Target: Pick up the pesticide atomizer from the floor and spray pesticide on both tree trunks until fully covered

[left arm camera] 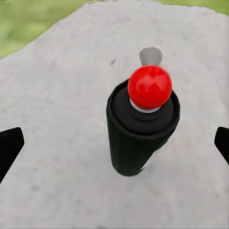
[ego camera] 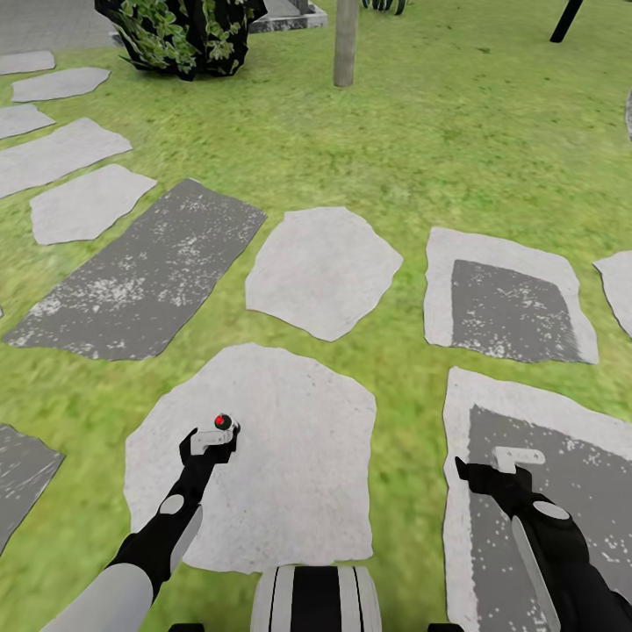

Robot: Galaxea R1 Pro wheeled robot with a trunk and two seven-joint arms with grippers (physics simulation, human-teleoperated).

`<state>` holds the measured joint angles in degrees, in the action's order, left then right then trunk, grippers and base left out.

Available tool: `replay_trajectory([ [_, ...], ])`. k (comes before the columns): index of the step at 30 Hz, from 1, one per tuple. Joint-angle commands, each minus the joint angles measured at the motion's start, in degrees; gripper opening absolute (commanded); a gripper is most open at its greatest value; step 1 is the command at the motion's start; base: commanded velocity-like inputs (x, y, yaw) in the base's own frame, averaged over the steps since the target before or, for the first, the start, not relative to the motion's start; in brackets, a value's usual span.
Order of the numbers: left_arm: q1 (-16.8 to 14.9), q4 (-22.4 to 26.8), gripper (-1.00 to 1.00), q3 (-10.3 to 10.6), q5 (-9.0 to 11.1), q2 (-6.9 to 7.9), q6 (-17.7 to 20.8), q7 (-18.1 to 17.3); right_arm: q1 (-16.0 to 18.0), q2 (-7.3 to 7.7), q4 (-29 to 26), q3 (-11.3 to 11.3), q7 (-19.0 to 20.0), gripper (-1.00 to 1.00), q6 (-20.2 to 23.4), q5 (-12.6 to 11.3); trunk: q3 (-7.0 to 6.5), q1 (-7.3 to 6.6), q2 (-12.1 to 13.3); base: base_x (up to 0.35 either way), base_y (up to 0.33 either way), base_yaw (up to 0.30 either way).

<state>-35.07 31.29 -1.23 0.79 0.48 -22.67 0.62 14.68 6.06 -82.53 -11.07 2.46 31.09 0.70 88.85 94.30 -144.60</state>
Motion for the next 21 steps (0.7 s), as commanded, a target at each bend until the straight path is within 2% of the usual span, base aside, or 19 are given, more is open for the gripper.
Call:
replay_trajectory([
  [1,0.00,0.00,1.00,0.00,0.00,-0.02,0.00,0.00,0.00,0.00,0.00,-0.01,0.00,1.00,0.01,0.00,0.00,0.00,0.00,0.021,0.000,0.000],
  [21,0.00,0.00,1.00,0.01,0.00,-0.04,0.00,0.00,0.00,0.00,0.00,-0.07,0.00,1.00,0.01,0.00,0.00,0.00,0.00,0.038,-0.025,0.000],
])
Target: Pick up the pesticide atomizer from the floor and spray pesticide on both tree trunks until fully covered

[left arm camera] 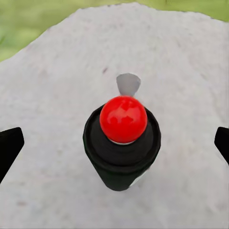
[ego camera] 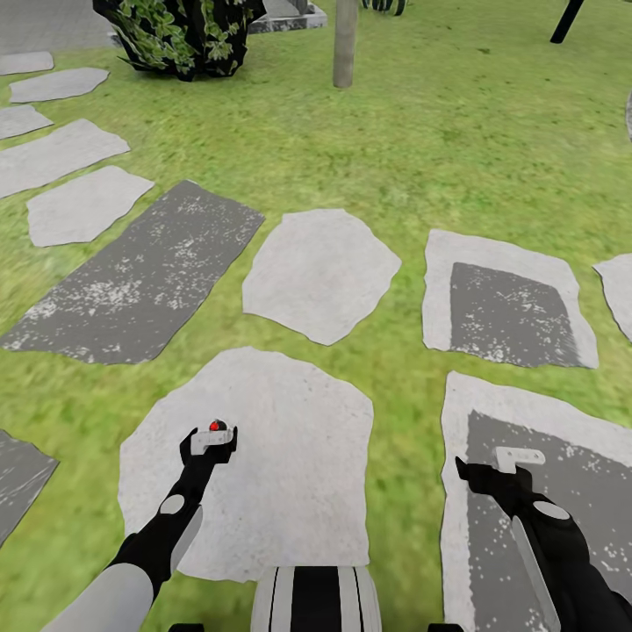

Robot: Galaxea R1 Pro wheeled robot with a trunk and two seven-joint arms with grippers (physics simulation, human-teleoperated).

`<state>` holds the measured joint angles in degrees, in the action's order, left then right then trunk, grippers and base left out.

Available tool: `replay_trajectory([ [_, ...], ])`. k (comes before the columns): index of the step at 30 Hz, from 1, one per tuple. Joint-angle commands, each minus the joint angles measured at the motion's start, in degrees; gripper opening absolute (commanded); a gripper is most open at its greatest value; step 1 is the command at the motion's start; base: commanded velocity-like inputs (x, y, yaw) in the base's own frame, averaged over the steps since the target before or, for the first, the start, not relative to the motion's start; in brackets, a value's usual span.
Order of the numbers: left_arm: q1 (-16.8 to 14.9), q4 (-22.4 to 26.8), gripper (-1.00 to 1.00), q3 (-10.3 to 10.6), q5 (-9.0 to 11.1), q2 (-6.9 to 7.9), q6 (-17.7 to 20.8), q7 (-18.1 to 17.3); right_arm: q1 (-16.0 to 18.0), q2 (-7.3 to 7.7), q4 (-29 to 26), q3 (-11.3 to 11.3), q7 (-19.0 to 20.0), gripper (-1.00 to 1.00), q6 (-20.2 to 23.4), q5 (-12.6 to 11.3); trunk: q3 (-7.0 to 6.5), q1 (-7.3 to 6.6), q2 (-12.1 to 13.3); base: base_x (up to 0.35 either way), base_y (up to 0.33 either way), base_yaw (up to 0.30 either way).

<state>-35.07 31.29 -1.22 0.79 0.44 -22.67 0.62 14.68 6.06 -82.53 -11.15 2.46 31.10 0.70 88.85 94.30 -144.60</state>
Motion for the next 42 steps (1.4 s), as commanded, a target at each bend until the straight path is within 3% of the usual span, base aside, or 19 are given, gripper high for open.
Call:
replay_trajectory([
  [1,0.00,0.00,1.00,0.00,0.00,0.00,0.00,0.00,0.00,0.00,0.00,0.00,0.00,1.00,0.00,0.00,0.00,0.00,0.00,0.007,-0.005,0.000],
  [42,0.00,-0.05,1.00,0.07,0.00,0.00,0.00,-0.01,0.00,0.00,0.00,0.04,0.00,1.00,0.00,0.00,1.07,0.00,0.00,0.000,0.000,0.009],
])
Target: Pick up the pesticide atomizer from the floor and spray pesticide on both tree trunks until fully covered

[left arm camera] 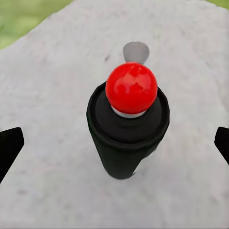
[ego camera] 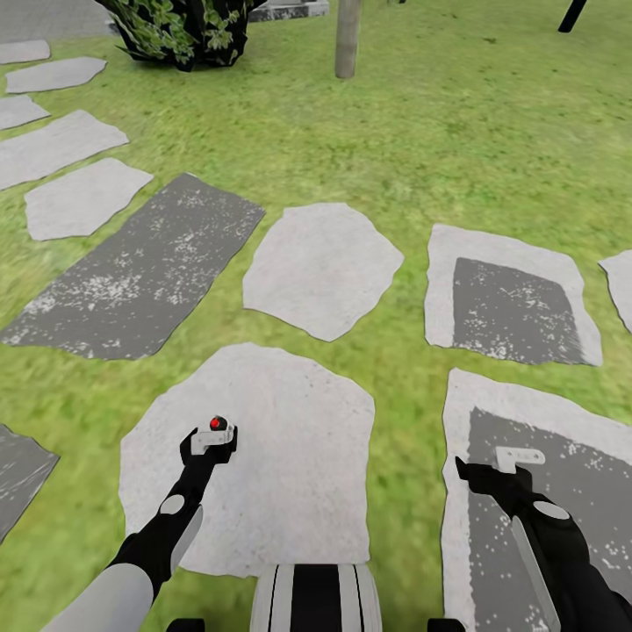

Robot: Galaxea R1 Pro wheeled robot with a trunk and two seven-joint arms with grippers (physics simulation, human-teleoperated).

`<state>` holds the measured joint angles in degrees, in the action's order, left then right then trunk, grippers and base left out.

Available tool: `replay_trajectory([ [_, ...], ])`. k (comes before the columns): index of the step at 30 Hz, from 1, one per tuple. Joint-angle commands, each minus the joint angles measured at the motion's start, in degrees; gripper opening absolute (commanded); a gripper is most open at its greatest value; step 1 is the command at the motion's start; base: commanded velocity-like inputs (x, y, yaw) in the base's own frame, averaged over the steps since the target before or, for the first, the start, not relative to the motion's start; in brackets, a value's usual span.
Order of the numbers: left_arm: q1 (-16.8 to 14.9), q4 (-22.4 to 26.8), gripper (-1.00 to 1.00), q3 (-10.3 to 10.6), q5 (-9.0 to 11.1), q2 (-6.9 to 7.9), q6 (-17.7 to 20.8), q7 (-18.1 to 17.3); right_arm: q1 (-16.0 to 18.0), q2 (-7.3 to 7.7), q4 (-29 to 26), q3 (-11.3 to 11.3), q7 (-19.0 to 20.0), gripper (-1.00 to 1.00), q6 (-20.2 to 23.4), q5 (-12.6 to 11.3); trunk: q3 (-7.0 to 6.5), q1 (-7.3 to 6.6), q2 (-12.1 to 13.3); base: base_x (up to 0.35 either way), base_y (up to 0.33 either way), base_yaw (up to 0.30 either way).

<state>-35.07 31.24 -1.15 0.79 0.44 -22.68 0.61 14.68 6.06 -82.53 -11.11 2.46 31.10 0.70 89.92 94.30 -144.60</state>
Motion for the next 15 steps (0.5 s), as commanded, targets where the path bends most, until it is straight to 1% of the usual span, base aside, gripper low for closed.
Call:
replay_trajectory([
  [1,0.00,0.00,1.00,0.00,0.00,0.00,0.00,0.00,0.00,0.00,0.00,0.01,0.00,1.00,0.00,0.00,0.02,0.00,0.00,0.000,0.000,0.000],
  [7,0.00,-0.01,1.00,0.01,0.00,0.00,0.04,0.01,0.00,0.00,0.00,0.03,0.00,1.00,-0.01,0.00,0.05,0.00,0.00,0.001,0.000,0.000],
  [15,0.00,0.02,1.00,0.01,0.00,0.00,0.00,-0.01,0.00,0.00,0.00,0.03,0.00,1.00,-0.01,0.00,0.05,0.00,0.00,0.080,0.000,0.000],
])
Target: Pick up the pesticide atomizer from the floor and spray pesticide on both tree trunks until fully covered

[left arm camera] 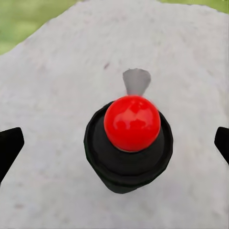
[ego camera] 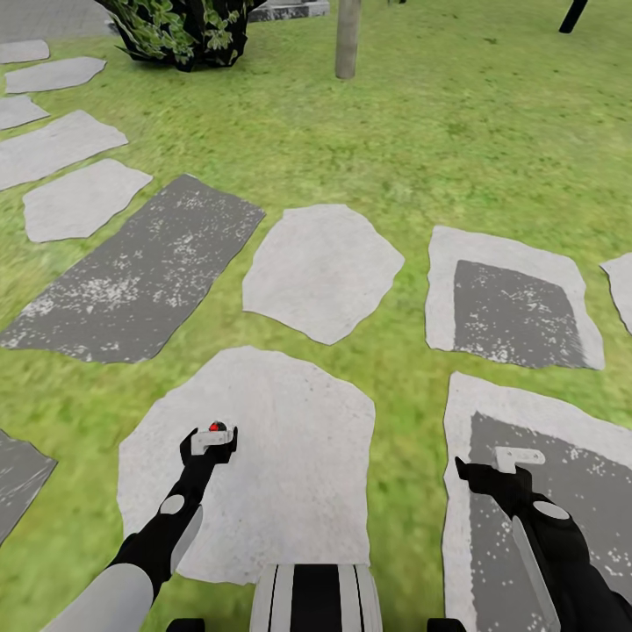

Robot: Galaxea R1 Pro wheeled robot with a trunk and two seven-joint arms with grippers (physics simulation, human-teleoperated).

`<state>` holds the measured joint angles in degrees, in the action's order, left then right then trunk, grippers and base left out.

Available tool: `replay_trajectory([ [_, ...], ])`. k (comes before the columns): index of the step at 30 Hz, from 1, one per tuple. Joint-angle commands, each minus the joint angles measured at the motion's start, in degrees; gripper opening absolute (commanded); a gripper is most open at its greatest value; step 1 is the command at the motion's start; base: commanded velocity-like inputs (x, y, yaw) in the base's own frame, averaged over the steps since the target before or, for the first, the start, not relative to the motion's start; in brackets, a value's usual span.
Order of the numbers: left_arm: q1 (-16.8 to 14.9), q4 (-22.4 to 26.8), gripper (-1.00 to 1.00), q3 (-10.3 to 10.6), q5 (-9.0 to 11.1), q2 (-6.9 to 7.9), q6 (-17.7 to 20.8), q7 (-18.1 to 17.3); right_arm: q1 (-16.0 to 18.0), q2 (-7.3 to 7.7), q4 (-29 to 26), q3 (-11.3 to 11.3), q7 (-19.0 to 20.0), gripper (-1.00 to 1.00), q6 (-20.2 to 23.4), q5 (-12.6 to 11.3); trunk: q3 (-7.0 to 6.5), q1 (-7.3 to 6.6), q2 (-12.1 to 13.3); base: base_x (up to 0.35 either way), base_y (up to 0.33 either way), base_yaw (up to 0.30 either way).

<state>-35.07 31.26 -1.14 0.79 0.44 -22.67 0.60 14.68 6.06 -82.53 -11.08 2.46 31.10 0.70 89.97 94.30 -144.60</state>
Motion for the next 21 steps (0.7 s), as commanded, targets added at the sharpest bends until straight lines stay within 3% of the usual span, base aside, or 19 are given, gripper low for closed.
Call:
replay_trajectory([
  [1,0.00,-0.01,1.00,0.00,0.00,0.00,0.00,0.01,0.00,0.00,0.00,-0.01,0.00,1.00,0.01,0.00,0.00,0.00,0.00,0.019,0.000,0.000],
  [21,0.00,-0.05,1.00,0.00,0.00,0.00,0.05,0.01,0.00,0.00,0.00,-0.04,0.00,1.00,-0.02,0.00,0.00,0.00,0.00,0.002,0.000,0.000],
])
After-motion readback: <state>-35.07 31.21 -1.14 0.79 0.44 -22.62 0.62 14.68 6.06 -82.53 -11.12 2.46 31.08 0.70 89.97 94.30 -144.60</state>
